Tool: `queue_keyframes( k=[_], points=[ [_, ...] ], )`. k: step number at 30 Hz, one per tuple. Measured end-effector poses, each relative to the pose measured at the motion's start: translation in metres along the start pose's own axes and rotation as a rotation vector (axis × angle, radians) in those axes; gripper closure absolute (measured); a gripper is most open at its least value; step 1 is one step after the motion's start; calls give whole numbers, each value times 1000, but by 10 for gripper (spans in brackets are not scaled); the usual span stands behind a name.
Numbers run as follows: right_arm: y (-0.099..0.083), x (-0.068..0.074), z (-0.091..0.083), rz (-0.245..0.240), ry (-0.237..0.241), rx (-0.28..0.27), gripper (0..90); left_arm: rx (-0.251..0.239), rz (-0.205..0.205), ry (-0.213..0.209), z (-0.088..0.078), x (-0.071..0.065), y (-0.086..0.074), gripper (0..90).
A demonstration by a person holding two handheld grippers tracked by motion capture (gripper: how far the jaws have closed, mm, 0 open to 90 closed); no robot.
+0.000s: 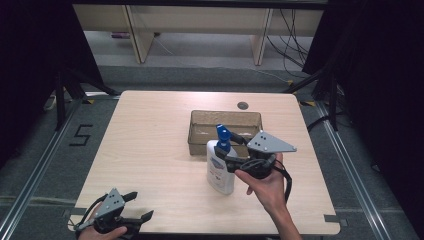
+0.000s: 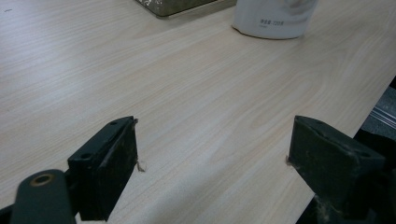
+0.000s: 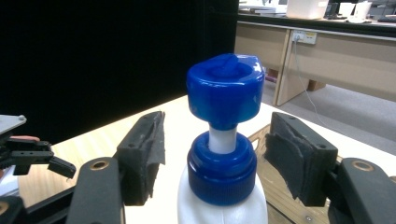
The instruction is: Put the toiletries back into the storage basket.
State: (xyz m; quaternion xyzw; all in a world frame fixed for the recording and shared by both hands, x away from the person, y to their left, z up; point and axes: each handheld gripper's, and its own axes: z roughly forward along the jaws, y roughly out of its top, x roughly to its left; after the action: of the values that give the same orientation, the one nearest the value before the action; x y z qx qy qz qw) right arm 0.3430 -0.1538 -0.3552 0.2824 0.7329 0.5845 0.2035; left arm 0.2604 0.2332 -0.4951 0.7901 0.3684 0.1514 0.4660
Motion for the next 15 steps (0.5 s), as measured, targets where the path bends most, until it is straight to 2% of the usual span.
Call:
queue_keyframes(
  k=[1, 2, 3, 4, 10, 15],
  points=[
    [0, -1, 0, -19, -12, 0, 381, 2, 3, -2, 0, 0, 0, 149],
    [0, -1, 3, -10, 12, -3, 400, -2, -1, -3, 0, -1, 0, 149],
    [0, -1, 4, -7, 13, -3, 410, -2, -1, -3, 0, -1, 0, 150],
    [0, -2, 4, -25, -6, 4, 421, -3, 4, -5, 0, -1, 0, 149],
    [0, -3, 11, -19, 19, -16, 497, 7, 8, 1, 0, 0, 0, 149],
    [0, -5, 11, -40, -2, -19, 584, 3, 3, -2, 0, -1, 0, 149]
  ],
)
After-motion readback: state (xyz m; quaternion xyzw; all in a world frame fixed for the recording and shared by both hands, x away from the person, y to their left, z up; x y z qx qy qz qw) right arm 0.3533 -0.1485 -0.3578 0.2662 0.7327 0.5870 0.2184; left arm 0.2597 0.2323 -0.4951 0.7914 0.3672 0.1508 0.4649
